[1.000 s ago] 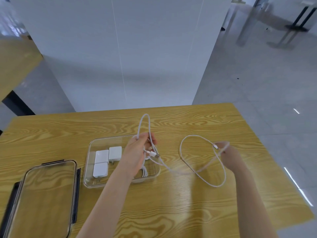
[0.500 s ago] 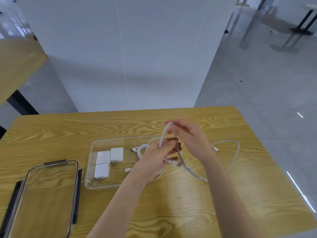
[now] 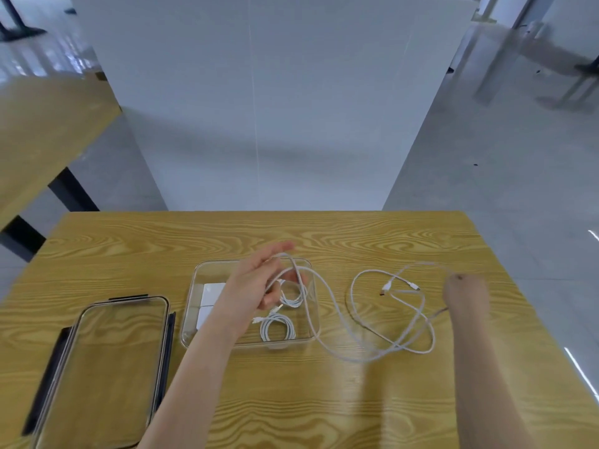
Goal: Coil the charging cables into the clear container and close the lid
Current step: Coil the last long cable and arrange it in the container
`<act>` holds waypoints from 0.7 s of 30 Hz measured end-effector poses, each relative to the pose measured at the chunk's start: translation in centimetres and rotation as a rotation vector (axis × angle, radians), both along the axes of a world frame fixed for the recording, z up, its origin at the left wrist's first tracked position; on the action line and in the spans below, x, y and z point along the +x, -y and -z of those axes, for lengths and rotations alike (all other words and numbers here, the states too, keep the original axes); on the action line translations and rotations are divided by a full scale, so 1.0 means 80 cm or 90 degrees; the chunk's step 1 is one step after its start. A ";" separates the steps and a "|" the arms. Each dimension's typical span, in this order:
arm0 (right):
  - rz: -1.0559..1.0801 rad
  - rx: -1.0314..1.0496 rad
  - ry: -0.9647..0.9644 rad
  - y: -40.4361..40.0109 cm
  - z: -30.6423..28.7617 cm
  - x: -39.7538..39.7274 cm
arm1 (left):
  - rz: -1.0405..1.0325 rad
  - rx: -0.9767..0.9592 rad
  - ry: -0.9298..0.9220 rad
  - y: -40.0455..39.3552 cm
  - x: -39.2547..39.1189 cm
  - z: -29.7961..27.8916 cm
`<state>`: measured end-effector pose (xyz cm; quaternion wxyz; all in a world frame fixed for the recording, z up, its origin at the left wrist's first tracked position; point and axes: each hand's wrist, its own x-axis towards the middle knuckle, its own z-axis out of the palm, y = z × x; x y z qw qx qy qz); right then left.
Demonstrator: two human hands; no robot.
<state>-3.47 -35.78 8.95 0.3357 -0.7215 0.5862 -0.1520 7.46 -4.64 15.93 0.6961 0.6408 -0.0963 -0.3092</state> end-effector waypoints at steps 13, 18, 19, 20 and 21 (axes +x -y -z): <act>-0.051 0.184 0.616 -0.037 -0.094 0.009 | 0.246 0.139 0.037 0.065 -0.066 0.056; -0.223 0.078 0.507 -0.068 -0.120 0.027 | 0.419 0.295 0.150 0.091 -0.077 0.083; -0.237 0.056 0.484 -0.074 -0.119 0.029 | 0.430 0.315 0.167 0.094 -0.074 0.086; -0.249 0.036 0.463 -0.079 -0.117 0.031 | 0.427 0.320 0.170 0.095 -0.072 0.086; -0.260 0.019 0.448 -0.084 -0.114 0.032 | 0.409 0.308 0.158 0.096 -0.069 0.085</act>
